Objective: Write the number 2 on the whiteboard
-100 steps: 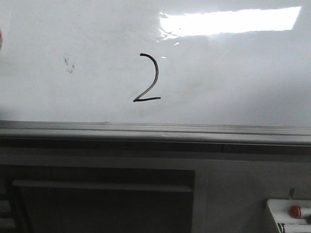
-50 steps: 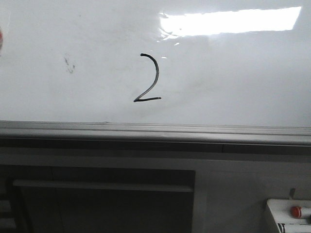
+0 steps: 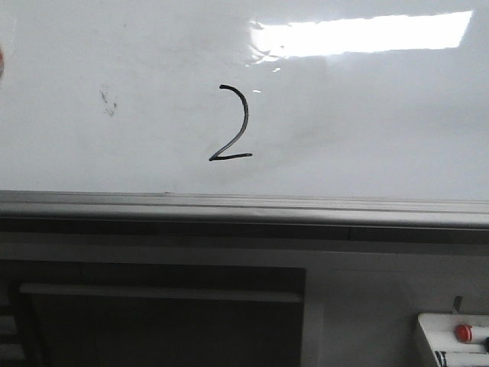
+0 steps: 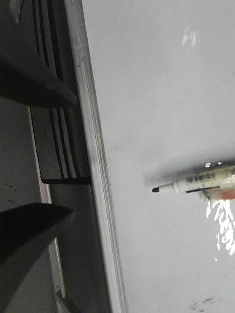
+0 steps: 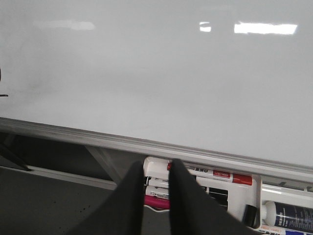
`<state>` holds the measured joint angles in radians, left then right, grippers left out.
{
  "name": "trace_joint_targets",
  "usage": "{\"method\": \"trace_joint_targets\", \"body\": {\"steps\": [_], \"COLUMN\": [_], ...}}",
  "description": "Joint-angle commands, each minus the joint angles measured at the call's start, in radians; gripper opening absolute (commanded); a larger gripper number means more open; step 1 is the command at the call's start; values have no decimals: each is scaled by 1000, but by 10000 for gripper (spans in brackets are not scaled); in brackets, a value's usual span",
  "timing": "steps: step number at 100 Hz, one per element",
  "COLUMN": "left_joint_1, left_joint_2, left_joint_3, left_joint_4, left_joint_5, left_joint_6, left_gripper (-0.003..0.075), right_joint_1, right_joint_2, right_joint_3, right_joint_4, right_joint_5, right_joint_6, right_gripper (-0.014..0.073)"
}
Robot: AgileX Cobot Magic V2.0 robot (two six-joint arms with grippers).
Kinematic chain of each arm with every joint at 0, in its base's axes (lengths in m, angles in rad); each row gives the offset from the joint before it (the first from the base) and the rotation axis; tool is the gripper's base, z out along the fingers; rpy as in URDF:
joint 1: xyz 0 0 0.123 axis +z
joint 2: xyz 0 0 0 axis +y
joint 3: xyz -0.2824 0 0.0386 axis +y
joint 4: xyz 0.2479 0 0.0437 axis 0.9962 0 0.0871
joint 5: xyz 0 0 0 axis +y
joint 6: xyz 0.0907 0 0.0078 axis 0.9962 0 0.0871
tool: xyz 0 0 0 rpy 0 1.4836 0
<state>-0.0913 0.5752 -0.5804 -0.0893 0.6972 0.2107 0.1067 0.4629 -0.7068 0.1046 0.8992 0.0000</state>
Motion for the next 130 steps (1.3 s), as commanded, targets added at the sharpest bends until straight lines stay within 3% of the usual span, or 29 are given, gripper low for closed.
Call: {"method": "trace_joint_targets", "body": {"steps": [1, 19, 38, 83, 110, 130], "left_joint_1": [-27, -56, -63, -63, -45, -3], "left_joint_2": [-67, -136, -138, -138, -361, -503], "left_joint_3": [28, 76, 77, 77, 291, 521], "left_joint_4": [-28, -43, -115, -112, 105, 71], "left_joint_5": [-127, -191, -182, -164, -508, -729], "left_joint_6": [-18, -18, -18, -18, -18, -18], "left_gripper": [299, -22, -18, -19, -19, -18], "right_joint_1": [-5, -5, -5, -5, -5, -5], "right_joint_2": [-48, -130, -144, -144, -144, -144], "right_joint_3": [0, 47, 63, 63, 63, 63], "right_joint_4": [-19, -88, -105, -105, -105, -105], "right_joint_5": [-78, -90, -38, -31, -31, -31], "right_joint_6": [12, 27, 27, 27, 27, 27], "right_gripper": [-34, -72, -72, -72, -72, -72]}}
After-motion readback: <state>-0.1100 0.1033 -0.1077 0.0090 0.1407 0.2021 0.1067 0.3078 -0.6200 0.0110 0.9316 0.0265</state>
